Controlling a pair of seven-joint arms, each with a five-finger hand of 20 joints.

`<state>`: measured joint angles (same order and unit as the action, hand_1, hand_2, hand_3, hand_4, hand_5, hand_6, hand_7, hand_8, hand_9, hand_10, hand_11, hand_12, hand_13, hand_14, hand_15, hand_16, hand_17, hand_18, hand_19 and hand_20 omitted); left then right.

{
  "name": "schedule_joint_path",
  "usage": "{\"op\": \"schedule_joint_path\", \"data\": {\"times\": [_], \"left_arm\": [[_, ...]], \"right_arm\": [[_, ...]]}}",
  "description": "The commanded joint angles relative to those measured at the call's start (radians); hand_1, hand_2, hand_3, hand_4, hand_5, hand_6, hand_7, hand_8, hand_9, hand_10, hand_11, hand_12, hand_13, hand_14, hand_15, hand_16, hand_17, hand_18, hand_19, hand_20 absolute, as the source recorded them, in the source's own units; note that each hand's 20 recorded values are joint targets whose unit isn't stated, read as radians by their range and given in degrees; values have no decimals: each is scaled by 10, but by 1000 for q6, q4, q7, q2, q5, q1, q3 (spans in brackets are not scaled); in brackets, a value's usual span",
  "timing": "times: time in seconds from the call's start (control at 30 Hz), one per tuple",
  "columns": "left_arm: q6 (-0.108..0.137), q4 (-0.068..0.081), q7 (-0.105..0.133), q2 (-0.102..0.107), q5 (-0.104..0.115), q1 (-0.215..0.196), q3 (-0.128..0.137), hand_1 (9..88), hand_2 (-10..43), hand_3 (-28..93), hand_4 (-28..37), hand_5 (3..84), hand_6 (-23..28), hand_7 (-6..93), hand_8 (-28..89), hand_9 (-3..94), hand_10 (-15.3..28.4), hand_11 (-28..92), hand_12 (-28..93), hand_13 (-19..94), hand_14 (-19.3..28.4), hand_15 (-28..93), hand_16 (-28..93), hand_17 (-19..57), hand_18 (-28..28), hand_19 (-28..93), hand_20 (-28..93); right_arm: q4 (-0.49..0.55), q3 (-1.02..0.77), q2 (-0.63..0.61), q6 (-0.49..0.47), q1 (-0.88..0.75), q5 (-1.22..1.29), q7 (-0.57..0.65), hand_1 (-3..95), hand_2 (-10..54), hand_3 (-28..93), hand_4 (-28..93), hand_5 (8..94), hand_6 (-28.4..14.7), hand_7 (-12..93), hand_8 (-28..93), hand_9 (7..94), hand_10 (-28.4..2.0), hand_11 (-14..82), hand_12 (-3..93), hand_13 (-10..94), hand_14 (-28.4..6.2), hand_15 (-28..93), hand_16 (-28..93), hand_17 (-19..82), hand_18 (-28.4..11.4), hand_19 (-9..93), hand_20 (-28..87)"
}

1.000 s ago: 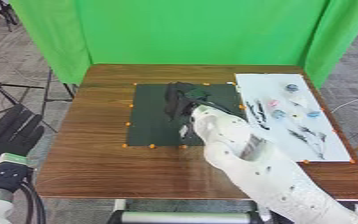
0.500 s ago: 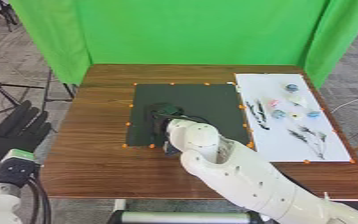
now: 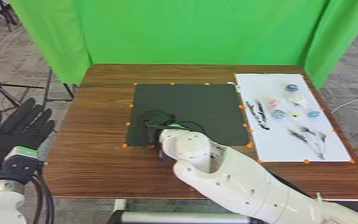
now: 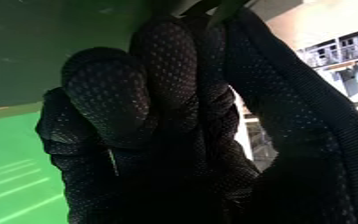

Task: Arrange flowers

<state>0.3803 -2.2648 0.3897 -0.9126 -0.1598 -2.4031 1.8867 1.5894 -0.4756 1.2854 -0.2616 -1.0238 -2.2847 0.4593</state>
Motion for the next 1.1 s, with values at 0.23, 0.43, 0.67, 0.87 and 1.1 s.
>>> {"op": "schedule_joint_path", "data": {"times": [0.23, 0.43, 0.67, 0.87, 1.1], "left_arm": [[-15, 8, -18, 0, 0, 14, -16, 244, 126, 701, -283, 414, 73, 148, -92, 327, 146, 247, 80, 223, 138, 390, -112, -48, 110, 299, 80], [-11, 8, -24, 1, -5, 13, -10, 244, 127, 700, -283, 414, 73, 148, -92, 327, 146, 247, 80, 224, 139, 391, -112, -48, 111, 301, 81], [-13, 9, -27, 1, -4, 16, -12, 244, 127, 699, -283, 414, 73, 149, -92, 326, 146, 247, 80, 223, 139, 391, -112, -48, 110, 299, 80], [-7, 10, -29, 3, -2, 16, -12, 244, 128, 700, -283, 414, 73, 151, -93, 327, 145, 250, 81, 223, 139, 392, -112, -48, 110, 299, 80], [-10, 14, -33, -3, -3, 22, -13, 243, 129, 701, -283, 414, 74, 153, -92, 326, 145, 251, 79, 223, 139, 393, -112, -47, 110, 299, 80]], "right_arm": [[-56, -7, 6, 59, 7, -29, 53, 449, -95, 768, -153, 700, -15, 622, 202, 888, -66, 320, 548, 845, -63, 542, 390, 454, -243, 888, 363], [-64, -15, 12, 96, -5, -11, 75, 450, -95, 767, -156, 700, -15, 621, 200, 888, -66, 321, 545, 844, -63, 542, 390, 453, -243, 888, 363], [-53, -19, 22, 55, -4, -2, 112, 446, -95, 760, -176, 697, -12, 615, 195, 878, -75, 326, 525, 835, -67, 533, 385, 447, -242, 881, 358], [-46, -15, 28, 48, -4, 4, 139, 431, -95, 748, -204, 686, -11, 601, 191, 866, -78, 329, 501, 830, -72, 524, 375, 444, -242, 878, 351], [-21, -20, 25, 60, -6, 14, 134, 357, -95, 745, -266, 675, -26, 550, 170, 840, -108, 364, 340, 815, -82, 517, 362, 434, -243, 871, 344]]}}
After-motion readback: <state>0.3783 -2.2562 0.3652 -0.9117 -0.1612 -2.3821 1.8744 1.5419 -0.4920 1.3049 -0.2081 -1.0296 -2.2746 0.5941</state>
